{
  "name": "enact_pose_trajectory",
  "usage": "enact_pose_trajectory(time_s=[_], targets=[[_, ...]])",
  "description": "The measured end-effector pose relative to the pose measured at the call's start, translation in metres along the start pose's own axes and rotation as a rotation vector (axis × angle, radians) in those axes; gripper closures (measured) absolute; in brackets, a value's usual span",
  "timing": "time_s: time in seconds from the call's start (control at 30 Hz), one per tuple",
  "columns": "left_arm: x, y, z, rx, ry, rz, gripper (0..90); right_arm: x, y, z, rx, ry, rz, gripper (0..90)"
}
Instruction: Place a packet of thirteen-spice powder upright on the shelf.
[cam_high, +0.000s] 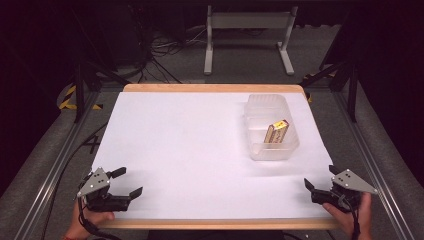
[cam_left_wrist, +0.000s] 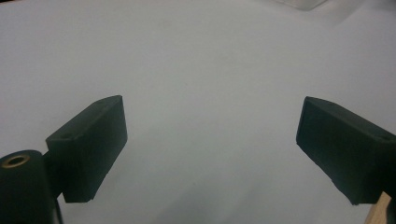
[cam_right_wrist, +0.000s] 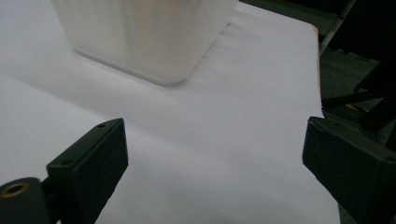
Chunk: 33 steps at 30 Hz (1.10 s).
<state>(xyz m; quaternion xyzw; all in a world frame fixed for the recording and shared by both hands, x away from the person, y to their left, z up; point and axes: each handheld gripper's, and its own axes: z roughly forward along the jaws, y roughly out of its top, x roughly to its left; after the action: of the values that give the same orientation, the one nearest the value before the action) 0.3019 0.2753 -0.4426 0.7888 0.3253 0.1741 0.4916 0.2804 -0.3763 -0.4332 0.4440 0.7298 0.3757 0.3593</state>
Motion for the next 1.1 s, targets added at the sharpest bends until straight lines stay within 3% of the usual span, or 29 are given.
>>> enact_pose_trajectory(time_s=[0.13,0.33,1.1], targets=[[-0.001,0.001,0.0,-0.003,-0.002,0.008,9.6,0.002,-0.001,0.001,-0.001,0.0,-0.001,7.4],[-0.001,-0.002,0.001,0.005,-0.008,0.019,9.6,0.013,0.003,0.004,0.01,0.007,-0.047,6.4],[0.0,-0.001,0.004,0.014,0.001,0.02,9.6,0.014,0.003,0.004,0.009,0.001,-0.05,4.7]])
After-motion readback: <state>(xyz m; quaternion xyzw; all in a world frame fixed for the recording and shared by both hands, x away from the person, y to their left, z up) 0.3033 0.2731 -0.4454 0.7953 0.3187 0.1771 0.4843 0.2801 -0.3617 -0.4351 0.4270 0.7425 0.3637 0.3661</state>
